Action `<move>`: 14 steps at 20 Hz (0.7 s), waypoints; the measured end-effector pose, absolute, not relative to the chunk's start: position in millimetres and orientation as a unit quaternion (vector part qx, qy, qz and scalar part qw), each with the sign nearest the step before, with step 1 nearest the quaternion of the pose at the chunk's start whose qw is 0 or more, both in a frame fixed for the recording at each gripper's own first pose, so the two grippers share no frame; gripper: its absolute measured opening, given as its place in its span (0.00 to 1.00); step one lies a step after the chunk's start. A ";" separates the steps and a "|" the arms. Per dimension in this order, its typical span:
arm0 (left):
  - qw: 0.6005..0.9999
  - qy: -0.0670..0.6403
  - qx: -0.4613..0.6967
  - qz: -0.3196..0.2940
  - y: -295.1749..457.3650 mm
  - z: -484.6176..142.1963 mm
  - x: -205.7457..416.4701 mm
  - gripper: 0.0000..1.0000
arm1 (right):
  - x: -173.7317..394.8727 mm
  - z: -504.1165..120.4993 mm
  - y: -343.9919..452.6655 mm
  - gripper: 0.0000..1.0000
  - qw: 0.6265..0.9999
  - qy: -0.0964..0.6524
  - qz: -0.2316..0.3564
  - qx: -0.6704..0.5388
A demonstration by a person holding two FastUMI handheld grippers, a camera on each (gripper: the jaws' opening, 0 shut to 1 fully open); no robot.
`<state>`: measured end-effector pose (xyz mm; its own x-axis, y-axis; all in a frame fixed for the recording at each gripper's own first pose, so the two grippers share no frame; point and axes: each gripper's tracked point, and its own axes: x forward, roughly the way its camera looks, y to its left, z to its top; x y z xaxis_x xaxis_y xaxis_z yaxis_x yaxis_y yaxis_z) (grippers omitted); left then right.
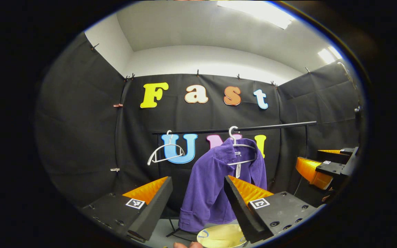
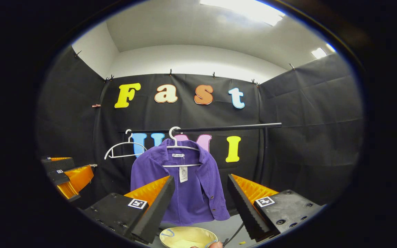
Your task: Grasp the clothes on the hanger with both hands and then place them into the laundry hamper below.
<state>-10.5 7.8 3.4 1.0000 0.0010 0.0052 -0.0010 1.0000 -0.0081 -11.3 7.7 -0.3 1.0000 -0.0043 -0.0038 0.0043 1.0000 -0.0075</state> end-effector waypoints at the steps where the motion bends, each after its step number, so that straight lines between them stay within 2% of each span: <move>1: 1.000 -0.003 -0.005 -0.001 8.0 4.5 -10.3 0.94 | -12.1 0.2 8.3 0.98 1.000 0.001 -0.004 -0.004; 14: 1.000 -0.003 -0.003 -0.028 -10.1 -1.0 6.6 0.94 | -3.2 -4.6 -2.9 0.98 1.000 0.002 -0.022 -0.008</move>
